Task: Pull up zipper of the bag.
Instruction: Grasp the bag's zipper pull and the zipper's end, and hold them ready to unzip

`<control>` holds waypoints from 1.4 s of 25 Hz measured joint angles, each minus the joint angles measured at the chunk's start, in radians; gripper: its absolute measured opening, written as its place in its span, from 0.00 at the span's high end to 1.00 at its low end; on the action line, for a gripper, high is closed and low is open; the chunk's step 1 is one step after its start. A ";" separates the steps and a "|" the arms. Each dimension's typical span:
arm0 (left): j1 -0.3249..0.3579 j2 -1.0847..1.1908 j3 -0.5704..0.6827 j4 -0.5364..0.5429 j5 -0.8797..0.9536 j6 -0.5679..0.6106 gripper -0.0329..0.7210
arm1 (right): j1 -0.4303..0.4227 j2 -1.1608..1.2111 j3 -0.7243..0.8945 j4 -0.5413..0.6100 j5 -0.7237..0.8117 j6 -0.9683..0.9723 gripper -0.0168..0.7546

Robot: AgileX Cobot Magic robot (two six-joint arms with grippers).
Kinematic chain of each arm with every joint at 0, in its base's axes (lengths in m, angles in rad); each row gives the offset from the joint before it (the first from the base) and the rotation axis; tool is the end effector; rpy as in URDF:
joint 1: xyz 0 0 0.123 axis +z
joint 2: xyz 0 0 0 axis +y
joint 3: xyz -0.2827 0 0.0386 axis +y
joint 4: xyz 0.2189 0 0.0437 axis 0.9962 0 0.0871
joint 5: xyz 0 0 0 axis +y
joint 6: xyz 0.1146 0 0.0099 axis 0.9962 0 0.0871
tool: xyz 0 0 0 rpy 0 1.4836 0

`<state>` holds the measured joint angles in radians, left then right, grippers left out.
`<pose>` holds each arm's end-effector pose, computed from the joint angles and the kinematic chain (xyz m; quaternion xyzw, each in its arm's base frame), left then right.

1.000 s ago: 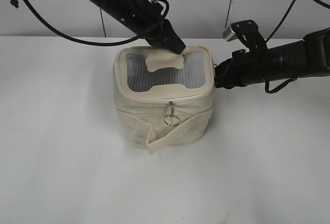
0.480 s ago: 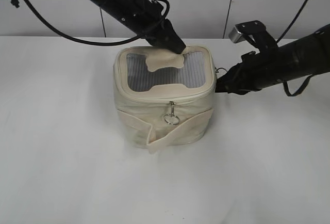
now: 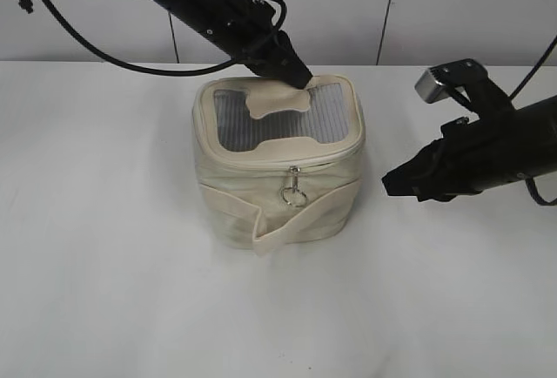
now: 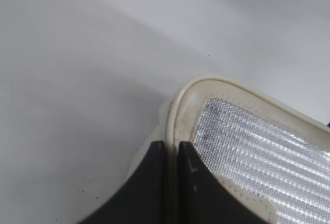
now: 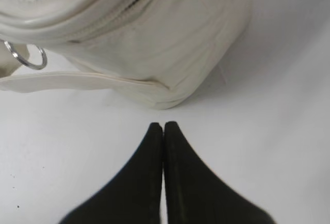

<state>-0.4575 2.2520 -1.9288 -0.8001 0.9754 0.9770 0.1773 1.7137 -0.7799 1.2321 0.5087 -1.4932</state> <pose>0.3974 -0.2718 0.2106 0.4771 0.7863 -0.3021 0.2506 0.2824 0.1044 0.1598 -0.2853 0.8940 0.2106 0.2737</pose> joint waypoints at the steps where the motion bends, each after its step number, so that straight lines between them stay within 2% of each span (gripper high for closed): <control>1: 0.000 0.000 0.000 0.001 0.000 0.000 0.91 | 0.000 -0.012 0.007 0.000 -0.001 0.000 0.97; 3: 0.000 0.000 0.000 0.001 0.001 0.000 0.91 | 0.001 -0.018 0.006 0.024 -0.020 -0.001 0.97; 5: 0.000 0.000 0.000 0.000 0.003 0.000 0.91 | 0.001 -0.011 -0.003 0.074 -0.041 -0.026 0.91; 6: 0.000 0.000 0.000 0.000 0.003 0.000 0.91 | 0.001 -0.002 -0.016 0.092 -0.048 -0.047 0.82; 8: 0.000 0.000 0.000 0.000 0.003 0.000 0.91 | 0.001 0.022 -0.050 0.129 -0.056 -0.090 0.57; 10: 0.000 0.000 0.000 0.000 0.003 0.000 0.91 | 0.001 0.058 -0.088 0.154 -0.068 -0.110 0.42; 13: 0.000 0.000 0.000 0.000 0.003 0.000 0.91 | 0.001 0.128 -0.151 0.168 -0.072 -0.129 0.38; 22: 0.000 0.000 0.000 0.001 0.003 0.000 0.91 | 0.001 0.272 -0.325 0.178 -0.041 -0.137 0.38; 26: 0.000 0.000 0.000 0.002 0.003 0.000 0.91 | 0.001 0.313 -0.399 0.182 -0.011 -0.138 0.44; 28: 0.000 -0.001 0.000 0.006 0.001 -0.001 0.91 | 0.007 0.338 -0.429 0.181 -0.003 -0.139 0.55; 29: 0.000 -0.001 0.000 0.006 -0.001 -0.001 0.91 | 0.011 0.350 -0.438 0.175 0.000 -0.139 0.65; 30: 0.001 -0.001 0.000 0.008 0.001 -0.001 0.91 | 0.016 0.354 -0.440 0.172 0.002 -0.139 0.79; 31: 0.002 -0.001 0.000 0.008 0.002 -0.001 0.91 | 0.016 0.357 -0.443 0.169 0.005 -0.136 0.88; 33: 0.003 -0.001 0.000 0.010 0.002 -0.001 0.91 | 0.016 0.355 -0.445 0.153 0.009 -0.116 0.96; 35: 0.003 -0.001 0.000 0.010 0.001 -0.001 0.91 | 0.015 0.346 -0.445 0.095 0.010 -0.048 0.97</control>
<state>-0.4549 2.2511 -1.9288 -0.7899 0.9765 0.9757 0.1923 2.0593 -1.2253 1.3275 0.5188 -1.5412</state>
